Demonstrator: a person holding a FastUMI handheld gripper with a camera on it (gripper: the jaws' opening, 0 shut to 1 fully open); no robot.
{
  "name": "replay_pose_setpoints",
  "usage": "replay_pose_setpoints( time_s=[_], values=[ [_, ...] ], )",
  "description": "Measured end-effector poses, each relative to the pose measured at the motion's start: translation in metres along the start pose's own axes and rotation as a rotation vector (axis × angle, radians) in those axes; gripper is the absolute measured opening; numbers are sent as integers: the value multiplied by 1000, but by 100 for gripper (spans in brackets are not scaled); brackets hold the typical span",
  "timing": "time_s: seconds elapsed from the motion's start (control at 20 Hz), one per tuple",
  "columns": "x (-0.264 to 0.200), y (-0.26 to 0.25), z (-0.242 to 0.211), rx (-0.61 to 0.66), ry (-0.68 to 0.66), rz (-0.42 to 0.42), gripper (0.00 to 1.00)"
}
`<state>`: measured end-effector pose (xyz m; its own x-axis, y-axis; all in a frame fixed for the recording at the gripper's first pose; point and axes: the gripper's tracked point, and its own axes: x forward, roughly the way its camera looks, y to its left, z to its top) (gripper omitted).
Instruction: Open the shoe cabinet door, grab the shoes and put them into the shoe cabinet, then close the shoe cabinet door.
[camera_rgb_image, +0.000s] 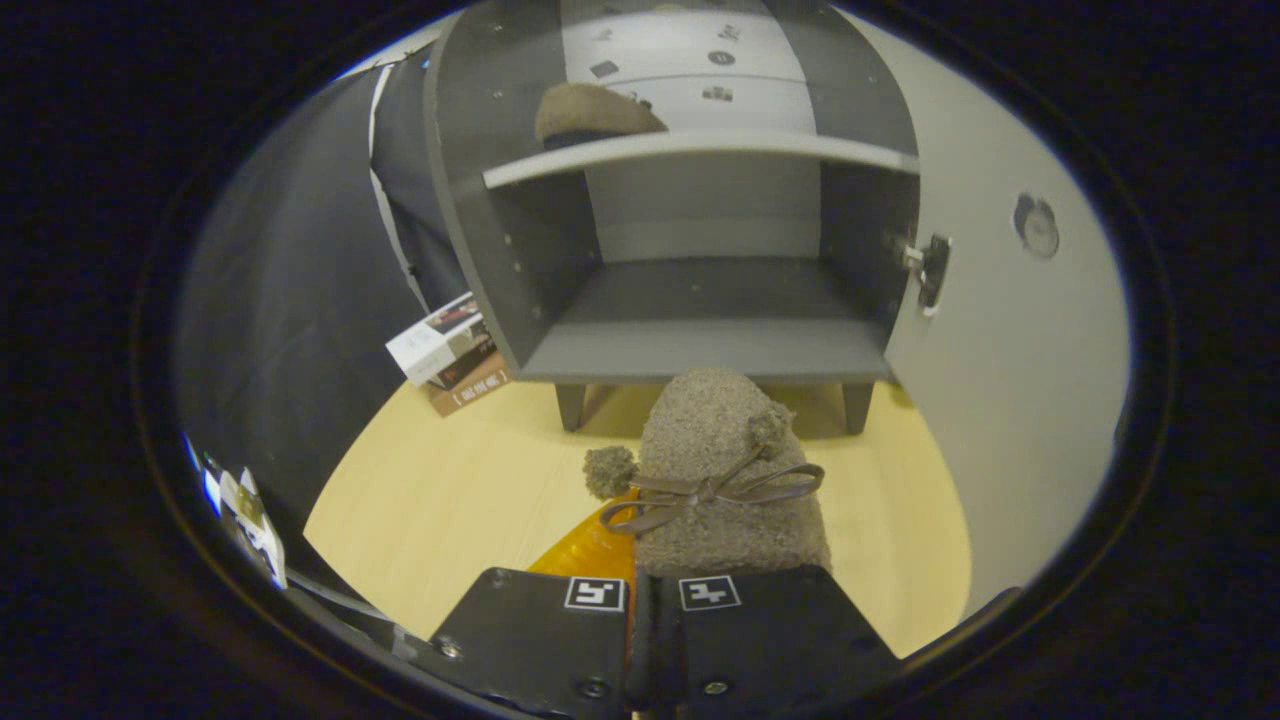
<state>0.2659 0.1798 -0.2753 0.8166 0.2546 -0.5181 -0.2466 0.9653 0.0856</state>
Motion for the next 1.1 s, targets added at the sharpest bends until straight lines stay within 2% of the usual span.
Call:
replay_pose_setpoints(
  time_s=[0.2, 0.4, 0.6, 0.85, 1.1],
  values=[
    [-49, 10, 57, -32, -112, 23, 7],
    [-76, 15, 123, -101, -242, -15, 7],
    [-90, 12, 199, -110, -368, -41, 7],
    [-63, 5, 265, -84, -402, -50, 7],
    [-18, -2, 318, -142, -408, -81, 7]
  ],
)
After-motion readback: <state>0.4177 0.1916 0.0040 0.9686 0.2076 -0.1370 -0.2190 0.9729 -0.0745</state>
